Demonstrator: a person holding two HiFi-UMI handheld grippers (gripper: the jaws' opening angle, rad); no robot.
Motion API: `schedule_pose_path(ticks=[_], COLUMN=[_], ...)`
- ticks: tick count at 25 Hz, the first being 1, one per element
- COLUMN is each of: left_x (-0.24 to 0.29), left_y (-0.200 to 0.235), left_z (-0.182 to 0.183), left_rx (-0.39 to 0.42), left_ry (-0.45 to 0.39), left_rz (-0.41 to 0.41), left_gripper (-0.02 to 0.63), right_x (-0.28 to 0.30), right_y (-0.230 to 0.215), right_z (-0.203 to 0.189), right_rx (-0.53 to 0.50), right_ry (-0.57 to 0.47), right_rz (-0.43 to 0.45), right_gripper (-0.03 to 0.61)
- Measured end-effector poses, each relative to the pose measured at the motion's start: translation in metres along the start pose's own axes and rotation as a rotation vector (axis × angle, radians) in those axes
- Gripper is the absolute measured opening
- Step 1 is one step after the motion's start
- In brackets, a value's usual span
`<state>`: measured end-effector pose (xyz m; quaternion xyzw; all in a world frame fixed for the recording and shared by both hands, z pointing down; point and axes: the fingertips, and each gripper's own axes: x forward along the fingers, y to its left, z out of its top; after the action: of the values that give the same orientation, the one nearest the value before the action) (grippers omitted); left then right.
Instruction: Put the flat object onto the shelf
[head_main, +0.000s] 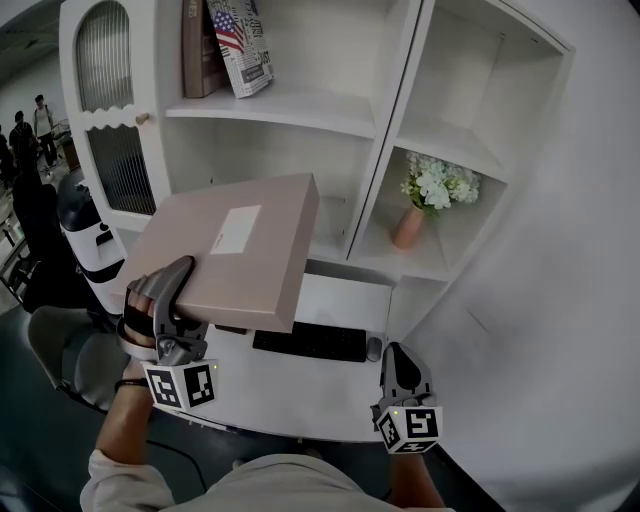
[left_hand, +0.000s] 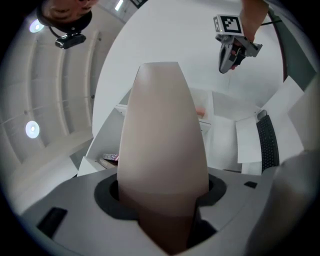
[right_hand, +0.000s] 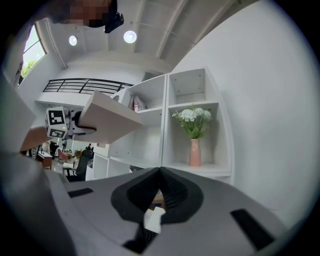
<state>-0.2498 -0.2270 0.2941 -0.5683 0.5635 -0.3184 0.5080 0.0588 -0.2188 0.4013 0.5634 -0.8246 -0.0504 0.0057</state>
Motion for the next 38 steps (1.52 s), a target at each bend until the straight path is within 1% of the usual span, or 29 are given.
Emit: schedule_pose_path(ticks=[8, 11, 16, 25, 31, 38], left_x=[0.028, 0.038, 0.056, 0.09, 0.112, 0.134], left_y=[-0.017, -0.024, -0.037, -0.067, -0.093, -0.118], left_z=[0.013, 0.015, 0.015, 0.013, 0.004, -0.006], left_rx=[0.137, 0.17, 0.174, 0.22, 0.232, 0.267], left_ry=[-0.019, -0.015, -0.005, 0.008, 0.026, 0.041], left_rz=[-0.106, -0.152, -0.207, -0.271, -0.326, -0.373], left_gripper=[0.276, 0.278, 0.276, 0.276, 0.276, 0.278], right_x=[-0.009, -0.012, -0.016, -0.024, -0.023, -0.016], right_y=[-0.014, -0.017, -0.024, -0.047, -0.06, -0.07], right_z=[0.002, 0.001, -0.002, -0.007, -0.015, -0.022], right_rx=[-0.006, -0.005, -0.004, 0.001, 0.008, 0.014], right_ry=[0.001, 0.002, 0.005, 0.016, 0.032, 0.044], right_rz=[-0.028, -0.033, -0.046, -0.096, -0.119, -0.14], right_gripper=[0.003, 0.003, 0.003, 0.003, 0.003, 0.003])
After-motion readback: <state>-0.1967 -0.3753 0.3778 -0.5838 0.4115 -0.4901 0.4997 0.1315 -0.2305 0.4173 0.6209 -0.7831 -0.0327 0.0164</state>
